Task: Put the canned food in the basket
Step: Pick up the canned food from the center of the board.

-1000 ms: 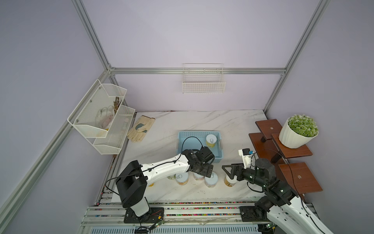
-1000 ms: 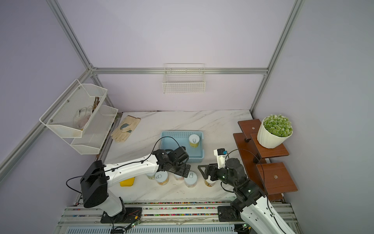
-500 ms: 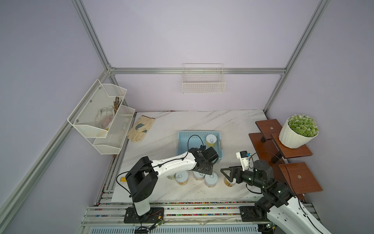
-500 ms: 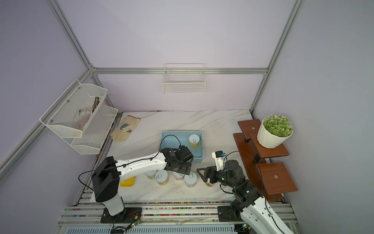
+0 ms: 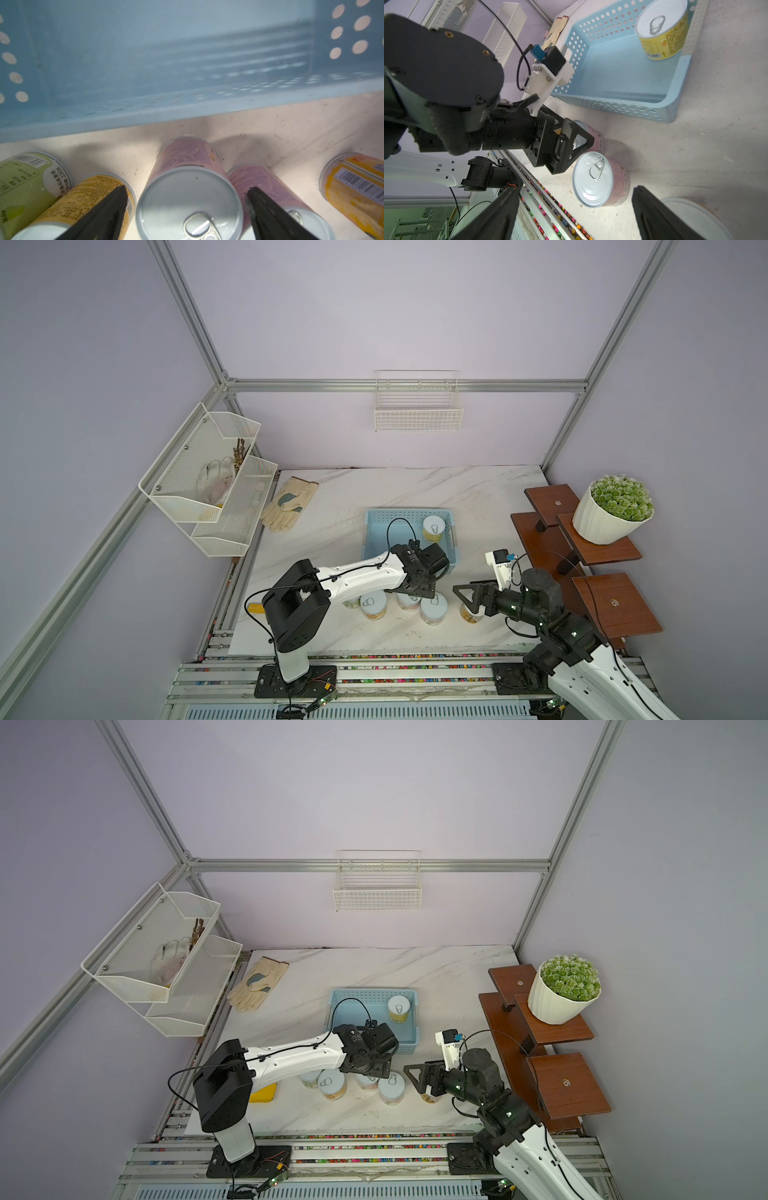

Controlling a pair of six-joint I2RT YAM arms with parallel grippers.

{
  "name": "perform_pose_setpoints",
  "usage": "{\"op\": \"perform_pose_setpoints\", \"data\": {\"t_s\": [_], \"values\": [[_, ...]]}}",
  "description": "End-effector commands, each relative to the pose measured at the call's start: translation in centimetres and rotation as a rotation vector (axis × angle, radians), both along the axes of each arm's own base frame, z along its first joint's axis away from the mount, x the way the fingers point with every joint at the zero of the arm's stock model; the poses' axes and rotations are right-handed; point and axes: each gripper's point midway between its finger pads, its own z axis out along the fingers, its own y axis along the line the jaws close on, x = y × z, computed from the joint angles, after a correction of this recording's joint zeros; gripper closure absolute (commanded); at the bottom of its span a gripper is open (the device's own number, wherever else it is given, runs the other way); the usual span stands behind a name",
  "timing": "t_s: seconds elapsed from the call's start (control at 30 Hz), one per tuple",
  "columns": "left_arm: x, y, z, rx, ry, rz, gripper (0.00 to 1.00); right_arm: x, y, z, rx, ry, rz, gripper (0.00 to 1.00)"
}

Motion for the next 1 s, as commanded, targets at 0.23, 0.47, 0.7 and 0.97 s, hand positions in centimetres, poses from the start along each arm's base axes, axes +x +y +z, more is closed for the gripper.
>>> {"op": "perform_pose_setpoints", "data": {"t_s": [0.23,0.47,0.7,0.97], "values": [[-1.2,0.4,-1.0,0.014,0.027,0.022,0.10,0.3,0.1,-0.5,0.005,0.008,-0.005,0.09],[-1.5,0.4,-1.4,0.019,0.036,0.019,0.14,0.3,0.2,-0.6,0.006,0.016,-0.006,0.09],[-1.7,0.6,-1.5,0.024,0.036,0.019,0.17,0.4,0.2,-0.7,0.006,0.020,-0.007,0.09],[-1.4,1.1,-0.1,0.018,0.003,0.019,0.26,0.3,0.8,-0.2,0.031,0.000,0.023,0.09]]}}
